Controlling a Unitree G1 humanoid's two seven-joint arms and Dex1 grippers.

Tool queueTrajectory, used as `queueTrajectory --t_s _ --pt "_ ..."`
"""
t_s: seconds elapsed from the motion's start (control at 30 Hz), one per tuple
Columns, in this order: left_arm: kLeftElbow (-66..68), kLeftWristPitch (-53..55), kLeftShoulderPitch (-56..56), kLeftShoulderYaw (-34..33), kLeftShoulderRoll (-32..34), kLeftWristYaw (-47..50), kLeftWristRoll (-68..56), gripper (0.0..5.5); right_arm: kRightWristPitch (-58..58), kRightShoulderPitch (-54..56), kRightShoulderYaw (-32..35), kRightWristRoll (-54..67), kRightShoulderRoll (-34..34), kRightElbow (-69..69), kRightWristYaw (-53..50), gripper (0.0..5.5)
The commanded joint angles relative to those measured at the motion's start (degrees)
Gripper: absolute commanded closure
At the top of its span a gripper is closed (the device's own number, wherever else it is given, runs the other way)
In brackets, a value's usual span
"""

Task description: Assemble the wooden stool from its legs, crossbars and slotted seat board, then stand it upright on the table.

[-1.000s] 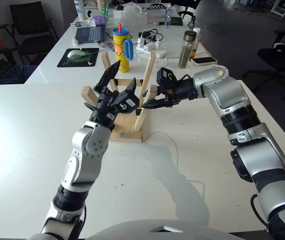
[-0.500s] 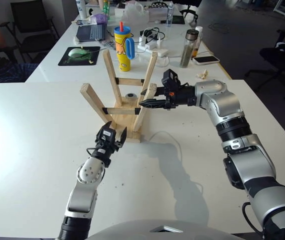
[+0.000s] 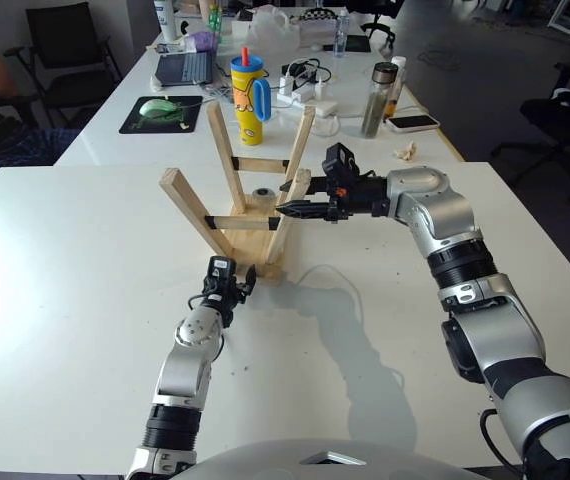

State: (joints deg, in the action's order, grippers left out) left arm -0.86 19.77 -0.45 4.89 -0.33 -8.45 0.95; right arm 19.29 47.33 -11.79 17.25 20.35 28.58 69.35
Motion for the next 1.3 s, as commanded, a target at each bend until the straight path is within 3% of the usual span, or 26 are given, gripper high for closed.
queueTrajectory --t_s 0.03,0.2,0.3,0.47,0.6,0.77,0.83,0.9,0.93,1.03,1.13,1.3 --pt "5.03 5.99 1.97 -0.52 0.35 1.18 -0.12 2.18 1.81 -2.96 0.97 -0.82 1.81 -3.73 -1.55 2.66" --pt "6.16 5.63 2.17 0.51 0.35 2.02 0.84 2.18 7.51 -11.98 0.86 -1.59 12.97 -11.38 2.83 2.66" --pt "6.37 5.41 2.49 0.23 0.2 2.76 0.88 2.18 10.73 -11.86 6.92 2.36 14.54 -12.6 0.81 2.66" --pt "6.71 5.38 2.8 0.45 0.28 2.77 0.72 2.18 27.06 2.25 27.63 32.01 1.7 -20.26 -14.41 3.51" --pt "7.36 5.04 1.82 1.02 0.66 2.09 0.79 2.18 24.0 6.5 29.91 39.26 -8.72 -26.99 -28.54 4.2" --pt "7.7 4.79 0.75 1.21 0.94 1.76 0.86 2.18 21.11 7.83 32.24 44.18 -14.79 -29.44 -39.51 5.0" --pt "7.98 4.73 0.44 1.24 0.85 1.85 0.85 2.18 24.15 1.12 24.74 37.47 -15.08 -28.23 -42.99 5.38" --pt "8.18 4.69 0.16 1.39 0.59 1.93 0.79 2.18 30.3 -9.5 5.76 22.67 -8.86 -23.7 -46.27 5.49" --pt "8.25 4.7 -0.05 1.44 0.44 1.94 0.72 2.18 32.6 -14.31 -0.31 18.97 -6.27 -23.08 -46.23 5.49" --pt "8.55 4.63 -0.57 1.09 0.29 1.95 0.42 2.18 35.38 -21.11 -5.94 16.11 -3.75 -24.42 -45.28 5.49" --pt "9.17 4.41 -0.69 0.55 0.01 2.16 0.1 2.18 27.89 -17.07 0.07 17.68 -6.95 -25.89 -45.07 5.49" --pt "10.33 4.27 -0.95 0.39 -0.15 2.04 -0.12 2.18 14.81 -2.17 19.49 30.81 -12.23 -31.08 -43.65 5.49"
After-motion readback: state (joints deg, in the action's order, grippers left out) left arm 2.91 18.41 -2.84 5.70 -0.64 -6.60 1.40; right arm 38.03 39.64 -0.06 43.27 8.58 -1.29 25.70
